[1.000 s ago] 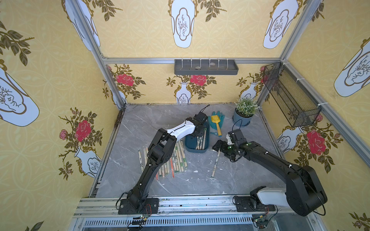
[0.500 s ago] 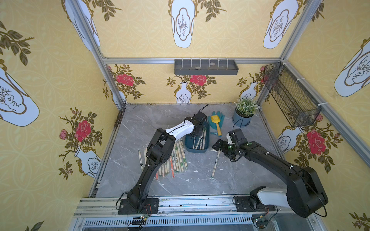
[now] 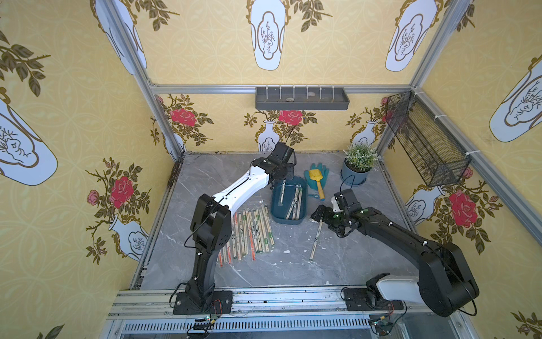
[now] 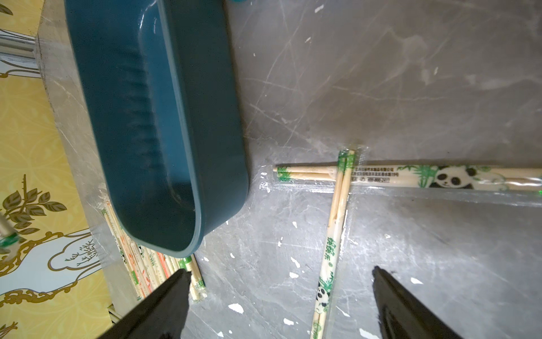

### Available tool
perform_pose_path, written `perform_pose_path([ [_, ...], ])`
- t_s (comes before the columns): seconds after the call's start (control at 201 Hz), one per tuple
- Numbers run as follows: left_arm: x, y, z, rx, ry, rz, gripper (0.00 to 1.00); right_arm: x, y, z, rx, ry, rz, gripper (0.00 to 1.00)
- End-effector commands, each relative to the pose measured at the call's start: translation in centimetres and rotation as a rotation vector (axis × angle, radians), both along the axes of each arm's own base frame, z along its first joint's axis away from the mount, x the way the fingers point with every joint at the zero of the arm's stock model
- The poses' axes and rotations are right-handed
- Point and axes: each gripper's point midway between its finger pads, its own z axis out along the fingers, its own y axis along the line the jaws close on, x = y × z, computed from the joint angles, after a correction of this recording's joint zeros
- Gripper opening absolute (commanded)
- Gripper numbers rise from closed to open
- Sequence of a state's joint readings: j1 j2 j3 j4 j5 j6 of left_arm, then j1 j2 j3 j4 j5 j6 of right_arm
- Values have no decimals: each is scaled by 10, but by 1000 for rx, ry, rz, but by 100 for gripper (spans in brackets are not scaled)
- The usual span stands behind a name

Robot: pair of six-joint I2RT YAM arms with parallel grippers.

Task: Take the paired disposable chopsticks out of the storage box
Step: Pick up the paired disposable chopsticks from the storage box, then adjust the storage box at the center of the board.

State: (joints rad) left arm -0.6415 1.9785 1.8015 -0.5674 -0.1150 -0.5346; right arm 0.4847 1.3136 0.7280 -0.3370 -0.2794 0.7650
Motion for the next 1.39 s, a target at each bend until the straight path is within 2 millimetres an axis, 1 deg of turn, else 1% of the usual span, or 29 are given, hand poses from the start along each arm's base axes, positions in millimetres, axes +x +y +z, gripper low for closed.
perform_pose_path([
  [0.0,-6,28,1,-38,9,79,0,6,3,4,9,-19,2,97],
  [0.1,-20,61,-9,-53,34,152,0,8,3,4,6,-21,4,97],
  [0.194,-35,84,-32,-46,81,204,0,10,3,4,4,-23,6,98],
  [0.304,-53,99,-62,-27,147,245,0,13,4,3,1,-22,10,98],
  [0.393,-65,102,-84,-36,196,264,0,13,5,2,3,-18,12,98],
  [0.508,-76,97,-107,-81,251,274,0,12,4,2,-1,-17,11,98],
  [0.627,-82,84,-122,-113,282,269,0,12,1,0,-8,-13,6,98],
  [0.782,-87,63,-134,-128,304,256,0,11,-1,-2,-13,-9,0,97],
  [0.936,-91,47,-146,-152,329,252,0,10,-3,-1,-13,-12,-5,98],
  [1.046,-94,31,-146,-153,327,230,0,10,-3,-1,-14,-10,-4,98],
  [1.1,-95,26,-147,-150,324,225,0,10,-3,-1,-12,-10,-5,98],
  [1.2,-96,26,-148,-146,321,237,0,9,-4,0,-12,-10,-6,97],
  [1.389,-99,40,-148,-118,302,282,1,9,-4,1,-11,-15,-8,97],
])
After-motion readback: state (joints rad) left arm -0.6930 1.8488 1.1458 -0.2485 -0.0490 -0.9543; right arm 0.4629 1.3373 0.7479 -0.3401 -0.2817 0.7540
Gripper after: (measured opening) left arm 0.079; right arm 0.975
